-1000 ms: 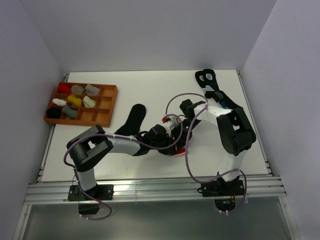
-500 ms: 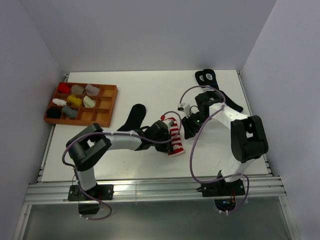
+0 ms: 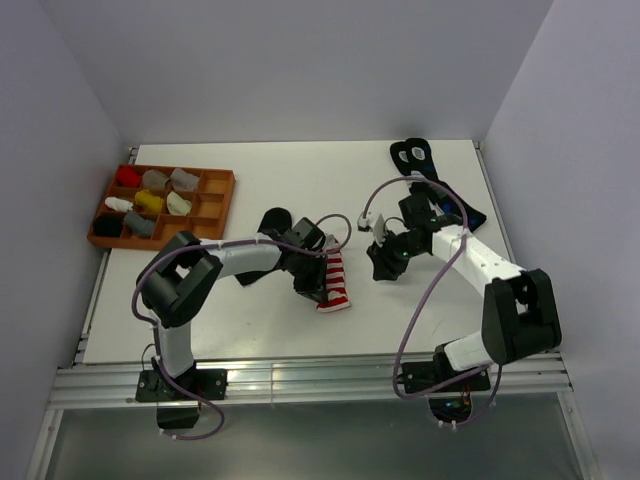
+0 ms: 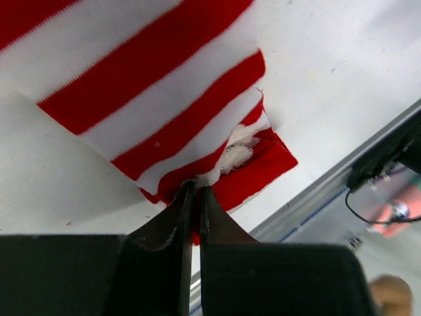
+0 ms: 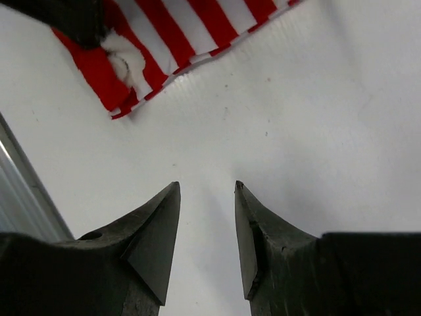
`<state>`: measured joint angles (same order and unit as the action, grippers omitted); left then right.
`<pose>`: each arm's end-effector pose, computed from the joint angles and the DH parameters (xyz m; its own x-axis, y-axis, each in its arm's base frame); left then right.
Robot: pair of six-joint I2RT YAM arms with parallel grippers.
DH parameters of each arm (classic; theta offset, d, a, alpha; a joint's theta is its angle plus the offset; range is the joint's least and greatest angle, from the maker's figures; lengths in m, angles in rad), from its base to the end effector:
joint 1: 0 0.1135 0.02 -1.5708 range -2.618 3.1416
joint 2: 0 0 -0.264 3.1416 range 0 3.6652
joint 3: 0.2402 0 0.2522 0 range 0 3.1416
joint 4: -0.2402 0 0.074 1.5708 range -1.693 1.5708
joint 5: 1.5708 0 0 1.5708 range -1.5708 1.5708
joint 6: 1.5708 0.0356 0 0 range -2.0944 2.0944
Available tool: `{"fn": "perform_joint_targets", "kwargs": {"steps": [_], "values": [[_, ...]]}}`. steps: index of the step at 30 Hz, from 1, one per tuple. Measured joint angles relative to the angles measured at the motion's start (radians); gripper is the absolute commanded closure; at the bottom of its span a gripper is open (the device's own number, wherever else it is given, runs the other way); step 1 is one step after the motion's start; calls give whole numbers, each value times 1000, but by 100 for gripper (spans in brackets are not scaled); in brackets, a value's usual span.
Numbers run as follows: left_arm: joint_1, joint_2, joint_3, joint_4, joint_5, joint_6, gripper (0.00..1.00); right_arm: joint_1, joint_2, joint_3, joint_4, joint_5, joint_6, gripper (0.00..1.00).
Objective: Roll the socks
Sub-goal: Roll the sock at the center of the board.
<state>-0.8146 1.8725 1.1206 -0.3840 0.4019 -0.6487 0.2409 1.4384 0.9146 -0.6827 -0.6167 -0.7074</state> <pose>0.2392 -0.2739 0.1453 -0.9687 0.2167 -0.1214 0.2477 0.8062 -0.5372 0.2515 0.0830 0.2083 -0.4332 -0.6523 -0.6220 -0.8897 0.4199 0.1792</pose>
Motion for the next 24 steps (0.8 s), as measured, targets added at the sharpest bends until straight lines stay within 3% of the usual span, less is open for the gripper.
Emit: {"fn": "perform_joint_targets", "kwargs": {"steps": [9, 24], "values": [[47, 83, 64, -101, 170, 28, 100, 309, -198, -179, 96, 53, -95, 54], [50, 126, 71, -134, 283, 36, 100, 592, -193, -251, 238, 192, -124, 55]]}}
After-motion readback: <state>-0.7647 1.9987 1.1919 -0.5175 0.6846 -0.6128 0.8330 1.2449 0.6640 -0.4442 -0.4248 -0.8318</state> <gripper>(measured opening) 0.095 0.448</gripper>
